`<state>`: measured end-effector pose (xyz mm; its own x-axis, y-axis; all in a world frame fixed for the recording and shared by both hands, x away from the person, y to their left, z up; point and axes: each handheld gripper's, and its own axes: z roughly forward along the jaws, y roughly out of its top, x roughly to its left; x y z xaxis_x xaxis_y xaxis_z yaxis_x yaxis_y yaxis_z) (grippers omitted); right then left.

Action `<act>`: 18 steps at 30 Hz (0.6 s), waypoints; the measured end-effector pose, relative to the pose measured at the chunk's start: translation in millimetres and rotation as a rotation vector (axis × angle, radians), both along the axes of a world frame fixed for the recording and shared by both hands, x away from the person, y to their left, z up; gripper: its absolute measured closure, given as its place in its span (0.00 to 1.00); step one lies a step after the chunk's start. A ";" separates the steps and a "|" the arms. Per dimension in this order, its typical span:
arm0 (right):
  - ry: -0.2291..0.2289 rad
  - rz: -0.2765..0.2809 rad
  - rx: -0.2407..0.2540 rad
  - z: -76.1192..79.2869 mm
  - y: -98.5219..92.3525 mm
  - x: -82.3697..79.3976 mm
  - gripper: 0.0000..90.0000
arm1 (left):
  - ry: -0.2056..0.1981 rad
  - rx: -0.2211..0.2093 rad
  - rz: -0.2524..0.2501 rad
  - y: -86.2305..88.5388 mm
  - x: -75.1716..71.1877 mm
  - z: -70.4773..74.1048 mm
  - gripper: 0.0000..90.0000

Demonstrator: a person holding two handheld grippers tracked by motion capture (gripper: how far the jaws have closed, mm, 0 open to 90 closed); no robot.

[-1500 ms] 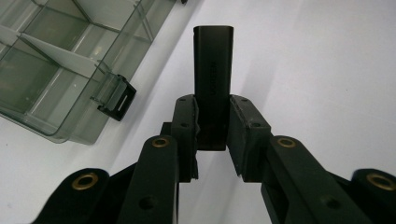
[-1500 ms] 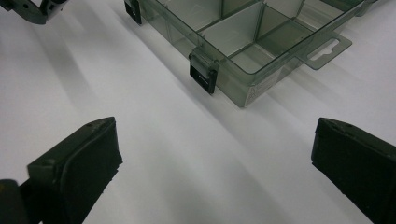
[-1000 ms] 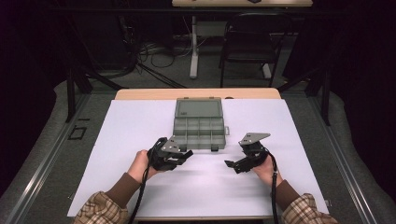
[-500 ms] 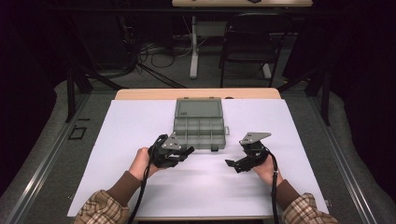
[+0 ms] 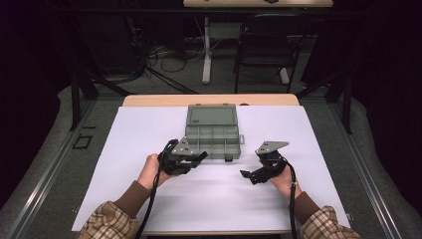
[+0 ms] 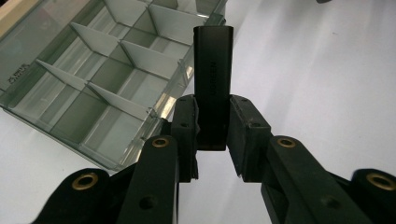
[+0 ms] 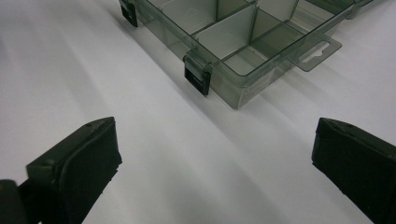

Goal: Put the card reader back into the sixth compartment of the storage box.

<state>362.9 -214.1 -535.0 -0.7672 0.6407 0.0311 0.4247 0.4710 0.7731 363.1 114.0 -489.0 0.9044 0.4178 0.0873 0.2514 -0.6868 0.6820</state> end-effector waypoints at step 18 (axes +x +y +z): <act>-0.010 -0.013 0.006 0.0 -1.6 0.7 0.00 | -0.011 -0.047 0.078 -0.2 12.9 6.4 0.82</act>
<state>363.6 -215.7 -535.0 -0.7587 0.6508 0.0270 0.4231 0.4610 0.7800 376.0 113.8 -482.6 0.8680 0.4908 0.0758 0.2951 -0.6325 0.7162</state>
